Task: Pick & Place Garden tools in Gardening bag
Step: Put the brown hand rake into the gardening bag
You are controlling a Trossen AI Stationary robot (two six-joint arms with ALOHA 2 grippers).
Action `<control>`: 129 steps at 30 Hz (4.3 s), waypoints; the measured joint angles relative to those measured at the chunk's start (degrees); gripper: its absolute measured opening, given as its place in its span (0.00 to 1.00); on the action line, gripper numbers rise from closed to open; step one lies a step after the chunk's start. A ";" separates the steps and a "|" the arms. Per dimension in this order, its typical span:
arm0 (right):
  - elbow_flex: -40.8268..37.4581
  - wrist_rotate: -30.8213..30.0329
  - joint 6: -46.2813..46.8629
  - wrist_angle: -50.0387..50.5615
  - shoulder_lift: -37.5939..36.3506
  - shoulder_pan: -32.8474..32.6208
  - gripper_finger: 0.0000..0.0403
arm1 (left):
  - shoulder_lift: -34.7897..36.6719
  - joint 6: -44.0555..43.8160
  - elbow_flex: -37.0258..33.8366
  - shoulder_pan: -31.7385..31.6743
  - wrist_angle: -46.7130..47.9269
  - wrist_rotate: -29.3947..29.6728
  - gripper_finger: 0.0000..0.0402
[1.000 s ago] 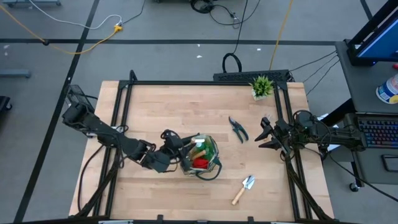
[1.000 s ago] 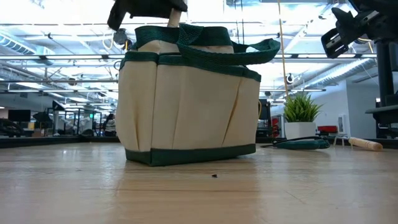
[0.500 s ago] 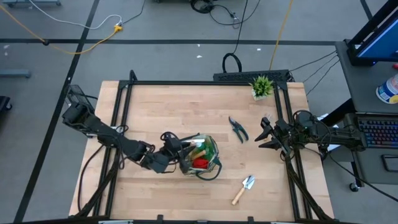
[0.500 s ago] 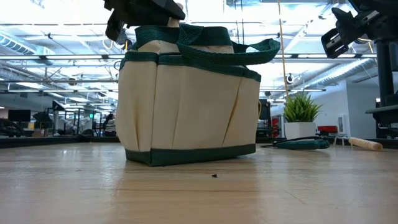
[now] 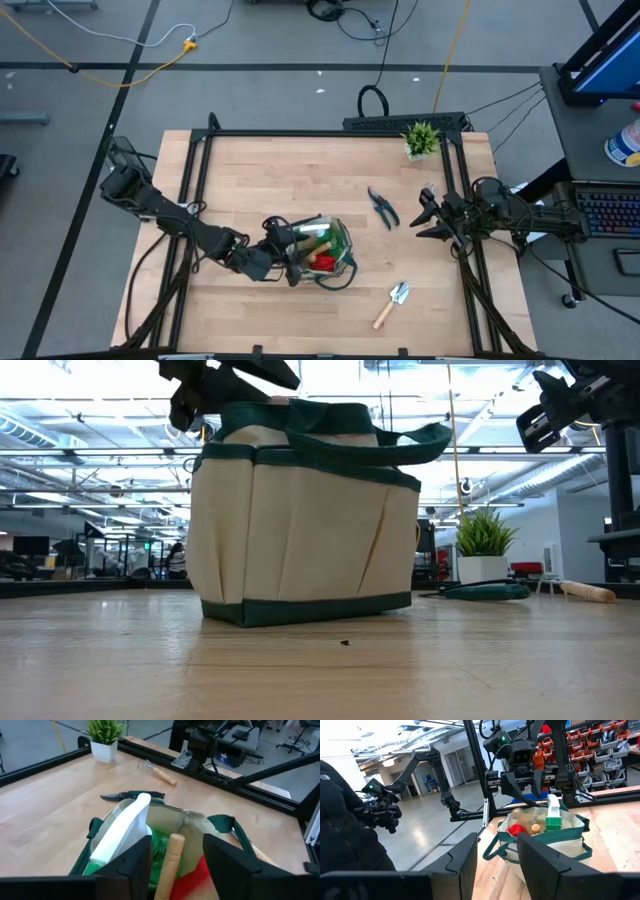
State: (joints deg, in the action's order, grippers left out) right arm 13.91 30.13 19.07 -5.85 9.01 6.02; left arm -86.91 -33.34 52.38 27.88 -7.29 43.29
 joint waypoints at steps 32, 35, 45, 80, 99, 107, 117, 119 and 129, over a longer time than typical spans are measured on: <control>0.00 0.00 -0.22 0.09 0.00 0.00 0.32 | 15.50 11.84 0.09 -3.00 0.76 0.35 0.53; 0.00 0.00 -0.22 0.09 0.00 -0.01 0.32 | 17.56 10.71 0.09 -4.06 4.69 0.35 0.53; 0.00 -0.29 -0.26 0.11 0.02 -0.01 0.32 | 22.90 8.92 0.09 -7.67 15.62 -1.60 0.53; -2.67 -7.58 6.05 -10.14 0.02 0.00 0.32 | 25.01 6.59 0.09 -9.71 18.22 -8.91 0.53; -2.67 -12.43 5.53 -10.39 0.02 0.01 0.32 | 41.13 17.19 -18.68 -13.14 2.26 -23.63 0.53; 0.14 -15.41 3.23 -10.59 2.78 0.00 0.32 | 50.23 17.46 -33.59 -13.14 -10.34 -23.76 0.53; 11.63 -19.49 -0.23 1.34 13.14 0.02 0.32 | 58.31 17.71 -47.03 -13.14 -22.61 -23.78 0.53; 14.75 -19.85 -0.53 4.94 15.71 0.02 0.32 | 59.25 17.66 -48.63 -13.14 -23.85 -23.78 0.53; 26.39 -24.51 -1.85 16.81 27.48 0.05 0.32 | 60.50 20.42 -50.69 -13.14 -25.55 -23.85 0.53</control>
State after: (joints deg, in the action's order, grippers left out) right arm 40.30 5.62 17.22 10.96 36.50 6.07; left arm -26.41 -12.92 1.69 14.74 -32.84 19.44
